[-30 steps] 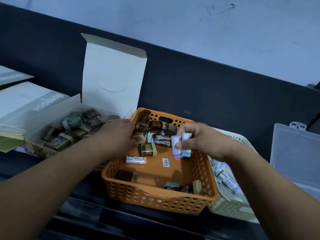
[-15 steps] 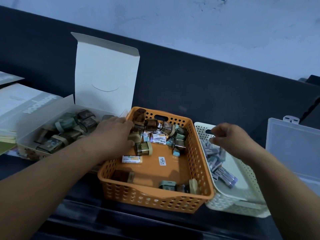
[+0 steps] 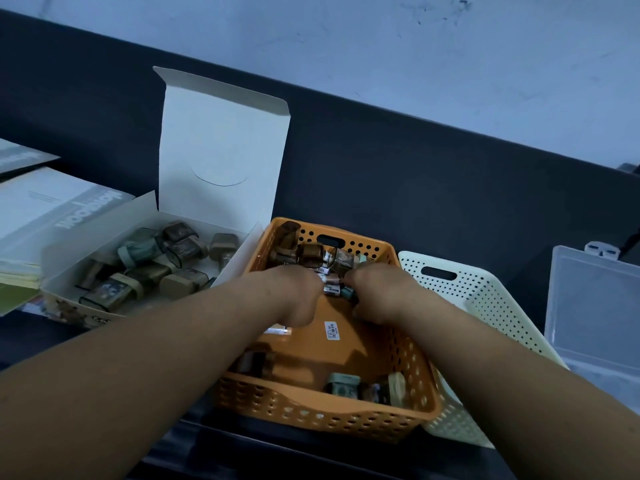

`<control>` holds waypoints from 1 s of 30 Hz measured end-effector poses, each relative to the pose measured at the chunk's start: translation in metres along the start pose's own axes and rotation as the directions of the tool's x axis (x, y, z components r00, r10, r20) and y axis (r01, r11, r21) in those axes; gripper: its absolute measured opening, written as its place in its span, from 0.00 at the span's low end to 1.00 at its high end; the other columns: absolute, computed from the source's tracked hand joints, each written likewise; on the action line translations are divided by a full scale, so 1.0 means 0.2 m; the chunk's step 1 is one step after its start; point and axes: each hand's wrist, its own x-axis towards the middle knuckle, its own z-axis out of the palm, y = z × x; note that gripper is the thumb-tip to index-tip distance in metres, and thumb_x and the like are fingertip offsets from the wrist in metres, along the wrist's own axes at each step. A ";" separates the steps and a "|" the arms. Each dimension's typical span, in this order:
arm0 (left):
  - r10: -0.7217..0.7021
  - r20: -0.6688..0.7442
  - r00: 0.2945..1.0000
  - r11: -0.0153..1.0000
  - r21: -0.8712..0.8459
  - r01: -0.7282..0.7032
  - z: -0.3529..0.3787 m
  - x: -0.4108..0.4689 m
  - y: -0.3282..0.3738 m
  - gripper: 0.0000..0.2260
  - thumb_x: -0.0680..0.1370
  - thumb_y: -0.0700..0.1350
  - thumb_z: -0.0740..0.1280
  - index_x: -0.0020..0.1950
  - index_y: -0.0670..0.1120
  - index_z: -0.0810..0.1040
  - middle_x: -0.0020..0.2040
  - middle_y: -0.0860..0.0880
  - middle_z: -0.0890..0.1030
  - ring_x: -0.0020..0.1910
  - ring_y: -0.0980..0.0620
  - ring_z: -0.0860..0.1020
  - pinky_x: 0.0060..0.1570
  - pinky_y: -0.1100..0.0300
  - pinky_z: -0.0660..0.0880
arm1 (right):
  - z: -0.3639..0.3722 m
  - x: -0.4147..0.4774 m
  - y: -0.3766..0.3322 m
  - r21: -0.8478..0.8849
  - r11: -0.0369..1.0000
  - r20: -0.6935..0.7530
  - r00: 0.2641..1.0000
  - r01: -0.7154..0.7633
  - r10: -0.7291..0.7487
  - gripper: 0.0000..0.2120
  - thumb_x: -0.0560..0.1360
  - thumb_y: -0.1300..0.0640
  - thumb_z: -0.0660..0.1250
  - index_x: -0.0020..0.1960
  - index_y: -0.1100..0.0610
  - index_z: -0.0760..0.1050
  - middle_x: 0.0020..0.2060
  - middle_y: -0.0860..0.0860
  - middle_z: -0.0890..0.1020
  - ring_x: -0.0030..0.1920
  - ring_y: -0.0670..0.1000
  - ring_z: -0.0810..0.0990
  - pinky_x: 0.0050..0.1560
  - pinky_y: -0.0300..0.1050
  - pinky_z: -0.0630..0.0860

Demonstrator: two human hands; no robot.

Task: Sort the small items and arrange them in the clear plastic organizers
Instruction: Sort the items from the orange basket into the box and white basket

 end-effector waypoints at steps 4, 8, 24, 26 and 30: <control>0.026 0.027 0.999 0.999 -0.034 -0.025 0.02 0.01 -0.01 0.04 0.75 0.42 0.66 0.49 0.43 0.76 0.45 0.46 0.76 0.44 0.47 0.75 0.42 0.54 0.72 | 0.00 0.02 -0.01 0.019 1.000 0.033 0.999 0.015 -0.015 0.15 0.74 0.59 0.68 0.60 0.54 0.74 0.53 0.54 0.78 0.48 0.54 0.76 0.45 0.46 0.74; -0.001 -0.011 1.000 0.945 -0.326 -0.003 -0.01 -0.04 -0.04 0.23 0.74 0.41 0.71 0.68 0.47 0.72 0.60 0.49 0.77 0.57 0.49 0.76 0.58 0.55 0.75 | -0.04 -0.03 0.02 0.342 0.940 0.044 0.999 -0.007 -0.009 0.18 0.69 0.59 0.75 0.57 0.52 0.76 0.49 0.49 0.80 0.47 0.50 0.78 0.47 0.45 0.78; -0.433 -0.381 0.817 0.696 -0.717 0.035 -0.13 -0.63 -0.61 0.24 0.70 0.39 0.74 0.64 0.53 0.75 0.55 0.55 0.78 0.48 0.61 0.77 0.46 0.63 0.77 | -0.47 0.15 -0.46 0.809 0.476 -0.353 0.933 0.343 -0.073 0.16 0.68 0.59 0.77 0.54 0.54 0.78 0.48 0.53 0.81 0.49 0.55 0.82 0.53 0.52 0.79; -0.457 -0.360 0.813 0.729 -0.675 0.111 -0.08 -0.66 -0.65 0.25 0.70 0.41 0.75 0.64 0.52 0.75 0.55 0.55 0.78 0.50 0.59 0.77 0.50 0.61 0.77 | -0.46 0.21 -0.54 0.770 0.540 -0.345 0.934 0.340 -0.096 0.17 0.69 0.58 0.76 0.55 0.54 0.77 0.47 0.51 0.80 0.49 0.54 0.80 0.53 0.51 0.77; -0.476 -0.324 0.818 0.768 -0.606 0.206 0.02 -0.66 -0.68 0.24 0.69 0.44 0.74 0.64 0.55 0.75 0.56 0.55 0.78 0.52 0.55 0.77 0.53 0.57 0.76 | -0.43 0.31 -0.63 0.682 0.659 -0.318 0.940 0.317 -0.123 0.20 0.70 0.55 0.76 0.60 0.54 0.76 0.52 0.50 0.79 0.53 0.52 0.78 0.54 0.46 0.76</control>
